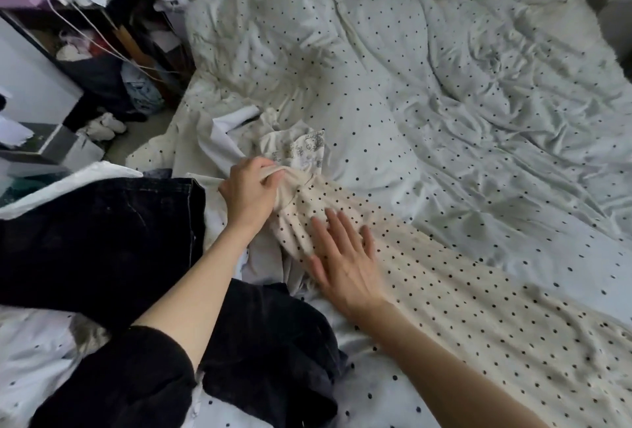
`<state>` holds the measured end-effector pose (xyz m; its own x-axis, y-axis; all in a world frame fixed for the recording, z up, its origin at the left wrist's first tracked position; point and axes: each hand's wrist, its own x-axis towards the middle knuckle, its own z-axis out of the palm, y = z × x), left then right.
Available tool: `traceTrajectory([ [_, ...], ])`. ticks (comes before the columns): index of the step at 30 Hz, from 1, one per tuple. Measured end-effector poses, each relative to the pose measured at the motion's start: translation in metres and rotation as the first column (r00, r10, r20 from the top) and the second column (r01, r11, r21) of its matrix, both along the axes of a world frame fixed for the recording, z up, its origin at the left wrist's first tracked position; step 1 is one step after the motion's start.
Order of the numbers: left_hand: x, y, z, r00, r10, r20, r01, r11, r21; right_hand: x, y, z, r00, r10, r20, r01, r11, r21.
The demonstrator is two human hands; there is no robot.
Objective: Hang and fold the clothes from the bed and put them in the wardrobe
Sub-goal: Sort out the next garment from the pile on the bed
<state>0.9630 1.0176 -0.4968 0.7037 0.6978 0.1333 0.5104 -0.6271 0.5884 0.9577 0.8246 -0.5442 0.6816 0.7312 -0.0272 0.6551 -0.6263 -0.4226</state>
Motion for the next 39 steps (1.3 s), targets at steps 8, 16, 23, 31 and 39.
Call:
traceTrajectory([
  [8,-0.014,0.026,-0.024,0.942,0.204,-0.267,-0.266,0.938,-0.221,0.008,0.021,-0.028,0.979,-0.024,-0.2,0.01,0.997,-0.075],
  [16,-0.014,0.027,-0.029,0.859,0.064,-0.509,-0.204,0.953,-0.225,0.004,0.03,-0.031,0.955,-0.066,-0.288,0.045,0.996,-0.078],
  [23,-0.017,0.011,-0.01,0.989,-0.045,-0.14,0.024,0.988,-0.15,0.012,0.033,-0.029,0.959,-0.004,-0.285,-0.062,0.973,-0.223],
  [31,-0.028,-0.092,0.015,0.864,-0.5,-0.055,0.501,0.866,-0.001,0.006,-0.054,0.003,0.885,-0.348,-0.31,0.41,0.897,0.165],
  [39,-0.031,-0.125,-0.027,0.835,-0.531,-0.146,0.485,0.834,-0.261,-0.011,-0.111,0.011,0.863,-0.479,-0.161,0.504,0.838,0.209],
])
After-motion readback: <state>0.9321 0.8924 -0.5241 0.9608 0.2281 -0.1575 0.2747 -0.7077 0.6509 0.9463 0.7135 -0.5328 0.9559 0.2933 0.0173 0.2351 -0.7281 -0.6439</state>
